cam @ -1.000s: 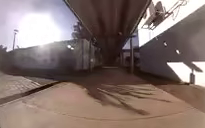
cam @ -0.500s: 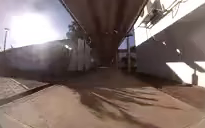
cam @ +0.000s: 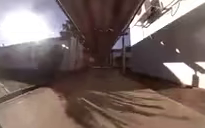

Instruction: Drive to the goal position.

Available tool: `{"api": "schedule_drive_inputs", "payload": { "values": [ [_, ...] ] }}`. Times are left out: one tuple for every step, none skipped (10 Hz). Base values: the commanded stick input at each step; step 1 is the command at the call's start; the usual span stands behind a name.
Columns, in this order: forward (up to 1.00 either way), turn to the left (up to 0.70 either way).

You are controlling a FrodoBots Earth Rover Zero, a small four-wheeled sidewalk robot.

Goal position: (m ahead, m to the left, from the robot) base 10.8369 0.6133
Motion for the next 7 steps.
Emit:
{"api": "schedule_drive_inputs", "payload": {
  "values": [
    [0.7, 0.0],
    [0.7, 0.0],
    [0.7, 0.0],
    [0.7, 0.0],
    [0.7, 0.0],
    [0.7, 0.0],
    [0.7, 0.0]
  ]
}}
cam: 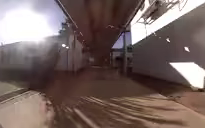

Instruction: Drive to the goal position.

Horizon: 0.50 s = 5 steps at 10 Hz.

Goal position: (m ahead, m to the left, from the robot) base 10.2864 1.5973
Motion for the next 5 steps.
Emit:
{"api": "schedule_drive_inputs", "payload": {
  "values": [
    [0.7, 0.0],
    [0.7, 0.0],
    [0.7, 0.0],
    [0.7, 0.0],
    [0.7, 0.0]
  ]
}}
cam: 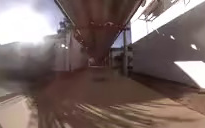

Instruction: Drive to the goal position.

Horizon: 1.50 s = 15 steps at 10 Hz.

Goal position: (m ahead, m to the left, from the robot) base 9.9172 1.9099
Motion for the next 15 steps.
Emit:
{"api": "schedule_drive_inputs", "payload": {
  "values": [
    [0.7, 0.0],
    [0.7, 0.0],
    [0.7, 0.0],
    [0.7, 0.0],
    [0.7, 0.0],
    [0.7, 0.0],
    [0.7, 0.0],
    [0.7, 0.0],
    [0.7, 0.0],
    [0.7, 0.0],
    [0.7, 0.16],
    [0.7, 0.32],
    [0.7, 0.35],
    [0.7, 0.35],
    [0.7, 0.0]
  ]
}}
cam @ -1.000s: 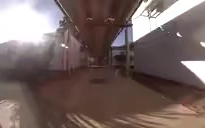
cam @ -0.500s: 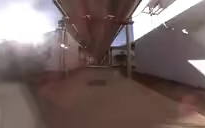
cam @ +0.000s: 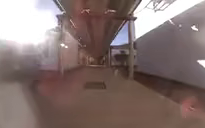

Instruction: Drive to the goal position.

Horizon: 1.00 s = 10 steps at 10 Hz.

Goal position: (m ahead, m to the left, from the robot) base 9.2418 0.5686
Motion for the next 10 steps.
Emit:
{"api": "schedule_drive_inputs", "payload": {
  "values": [
    [0.7, 0.0],
    [0.7, 0.0],
    [0.7, 0.0],
    [0.7, 0.0],
    [0.7, 0.0],
    [0.7, 0.0],
    [0.7, 0.0],
    [0.7, 0.0],
    [0.7, 0.0],
    [0.7, 0.0]
  ]
}}
